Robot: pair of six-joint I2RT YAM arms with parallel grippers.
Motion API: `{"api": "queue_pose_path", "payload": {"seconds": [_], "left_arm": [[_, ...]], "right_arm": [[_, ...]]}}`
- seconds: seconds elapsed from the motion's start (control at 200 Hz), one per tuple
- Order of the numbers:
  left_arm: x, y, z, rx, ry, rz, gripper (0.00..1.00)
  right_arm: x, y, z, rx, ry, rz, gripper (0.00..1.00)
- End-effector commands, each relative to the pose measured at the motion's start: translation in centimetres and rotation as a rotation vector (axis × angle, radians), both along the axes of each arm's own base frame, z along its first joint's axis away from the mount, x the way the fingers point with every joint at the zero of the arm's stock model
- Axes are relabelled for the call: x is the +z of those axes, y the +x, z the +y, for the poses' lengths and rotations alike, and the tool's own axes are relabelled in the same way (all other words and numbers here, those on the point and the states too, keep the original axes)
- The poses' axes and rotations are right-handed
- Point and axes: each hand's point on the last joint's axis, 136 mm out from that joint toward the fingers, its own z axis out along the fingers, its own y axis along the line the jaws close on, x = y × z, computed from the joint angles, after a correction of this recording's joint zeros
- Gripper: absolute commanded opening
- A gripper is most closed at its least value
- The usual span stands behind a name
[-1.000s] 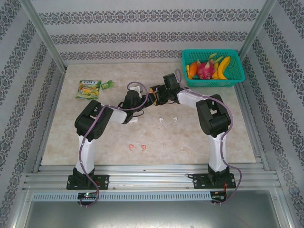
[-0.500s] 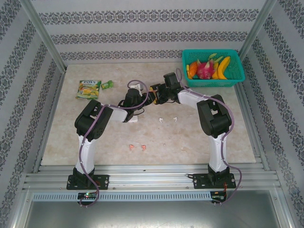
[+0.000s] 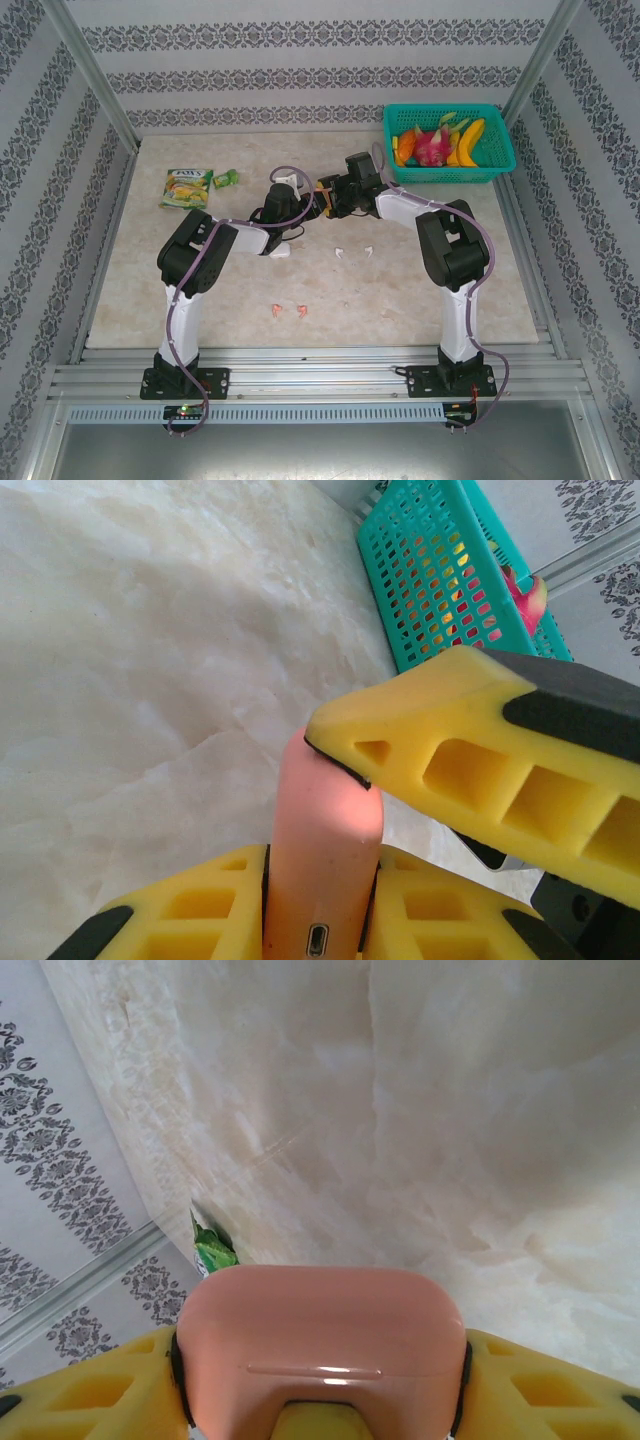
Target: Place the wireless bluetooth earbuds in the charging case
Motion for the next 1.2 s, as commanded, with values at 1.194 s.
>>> {"api": "queue_pose_path", "payload": {"seconds": [1.194], "left_arm": [[12.6, -5.2, 3.2, -0.455, -0.143, -0.032, 0.14]], "right_arm": [[10.9, -5.6, -5.6, 0.500, -0.246, -0.892, 0.81]]}}
